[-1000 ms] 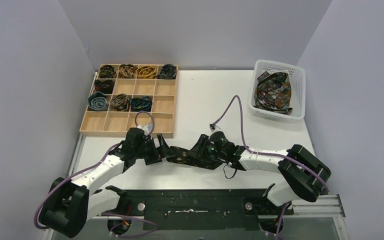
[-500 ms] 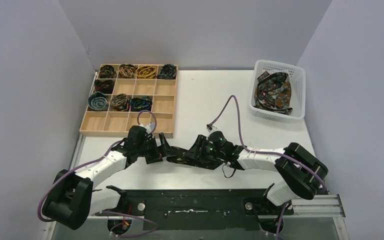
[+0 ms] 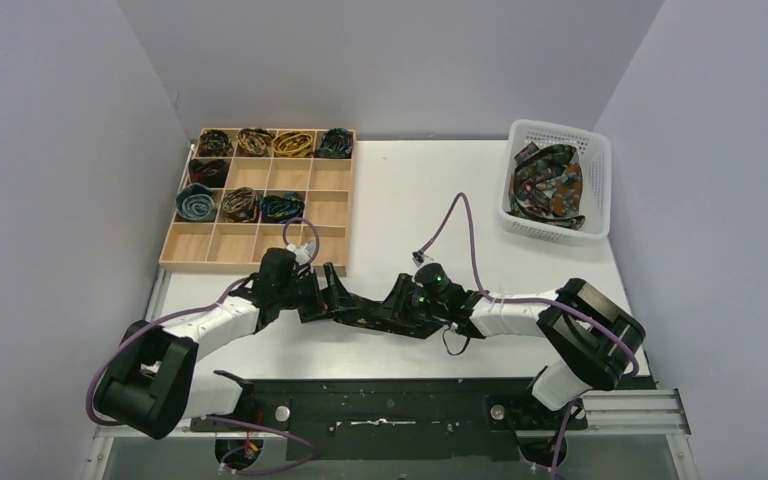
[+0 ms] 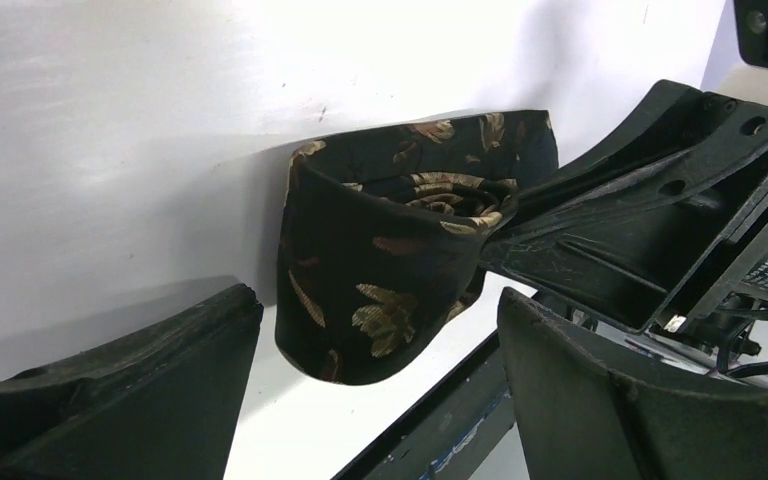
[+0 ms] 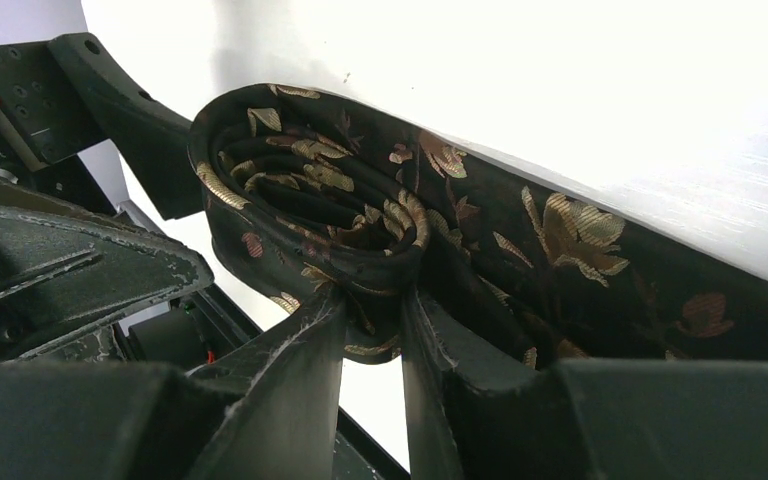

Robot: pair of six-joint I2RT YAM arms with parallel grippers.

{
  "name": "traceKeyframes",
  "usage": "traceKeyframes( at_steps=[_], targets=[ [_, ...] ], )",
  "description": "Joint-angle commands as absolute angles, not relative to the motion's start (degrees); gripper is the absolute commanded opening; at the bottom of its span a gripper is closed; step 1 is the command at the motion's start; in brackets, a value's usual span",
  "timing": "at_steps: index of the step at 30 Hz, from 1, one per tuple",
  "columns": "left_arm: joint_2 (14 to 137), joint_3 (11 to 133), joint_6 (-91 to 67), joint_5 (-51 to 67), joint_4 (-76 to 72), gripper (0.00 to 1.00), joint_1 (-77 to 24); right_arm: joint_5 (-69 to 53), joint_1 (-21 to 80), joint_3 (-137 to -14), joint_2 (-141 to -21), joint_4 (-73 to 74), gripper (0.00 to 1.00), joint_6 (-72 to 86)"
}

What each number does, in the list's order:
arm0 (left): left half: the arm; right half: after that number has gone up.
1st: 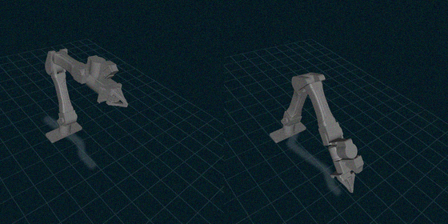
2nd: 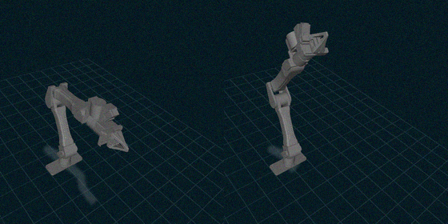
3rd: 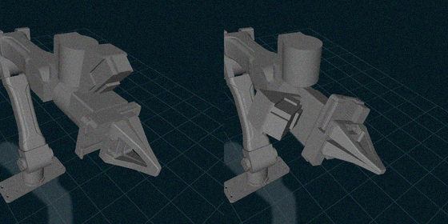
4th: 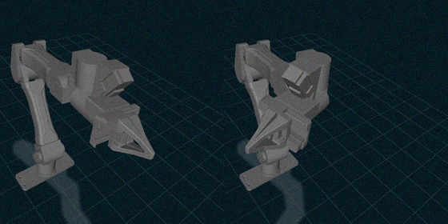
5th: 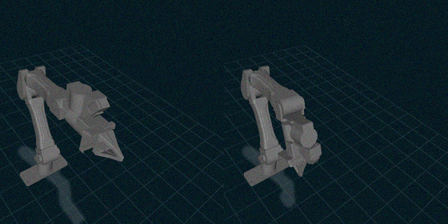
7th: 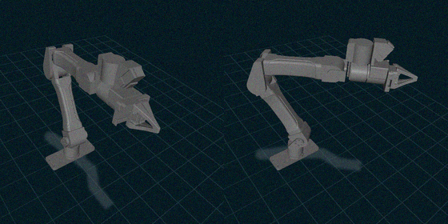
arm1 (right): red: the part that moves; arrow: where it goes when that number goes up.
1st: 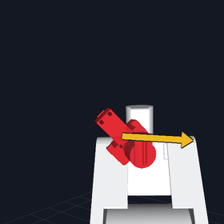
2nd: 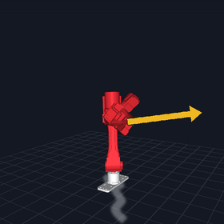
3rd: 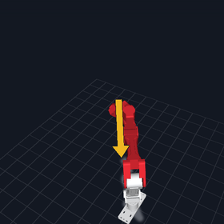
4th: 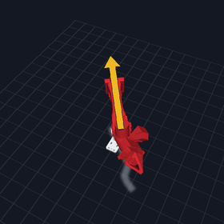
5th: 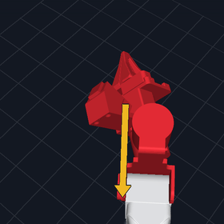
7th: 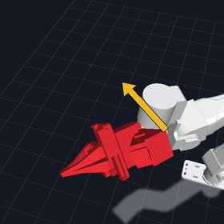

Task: Roll the ties
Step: Roll the tie at the center of the board.

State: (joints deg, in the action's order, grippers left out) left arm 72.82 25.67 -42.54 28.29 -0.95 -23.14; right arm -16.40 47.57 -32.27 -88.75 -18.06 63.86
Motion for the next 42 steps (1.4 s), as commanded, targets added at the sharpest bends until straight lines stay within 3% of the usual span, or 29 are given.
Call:
traceKeyframes(
  at_steps=[1, 9, 14, 21, 25, 31, 34, 39, 42],
  targets=[
    [74.6, 26.1, -40.5, 31.7, -7.9, 0.86, -22.8, -16.4, 46.7, -32.8, -90.1, -19.4, 0.26, 63.4],
    [80.5, 22.3, -42.3, 39.6, -22.7, 0.84, -22.9, -20.6, 44.8, -29.9, -92.7, -25.7, 0.26, 64.1],
    [80.4, 22.1, -41.8, 38.2, -20.6, 0.79, -22.9, -20.8, 44.1, -29.0, -93.1, -26.9, 0.26, 65.2],
    [80.4, 23.3, -41.0, 36.5, -17.7, 0.63, -24.0, -22.1, 43.5, -28.4, -93.4, -28.3, 0.26, 65.9],
    [78.6, 26.0, -40.2, 27.6, -9.2, 0.54, -24.7, -21.3, 43.5, -29.5, -91.4, -26.8, 0.26, 64.7],
    [75.1, 30.1, -38.0, 21.6, -1.2, 0.50, -25.0, -18.8, 43.5, -32.2, -82.3, -19.1, 0.49, 60.4],
    [74.5, 32.5, -36.8, 19.8, 4.7, 0.49, -25.2, -12.6, 43.4, -34.3, -77.3, -10.0, 0.53, 56.4],
    [75.0, 37.2, -34.0, 15.4, 12.8, 0.49, -26.2, 1.0, 42.5, -36.5, -75.9, 2.7, 0.42, 48.3],
    [75.8, 38.1, -33.9, 15.2, 13.4, 0.49, -26.3, -2.6, 40.3, -36.4, -78.7, -0.9, 0.30, 43.9]
  ],
)
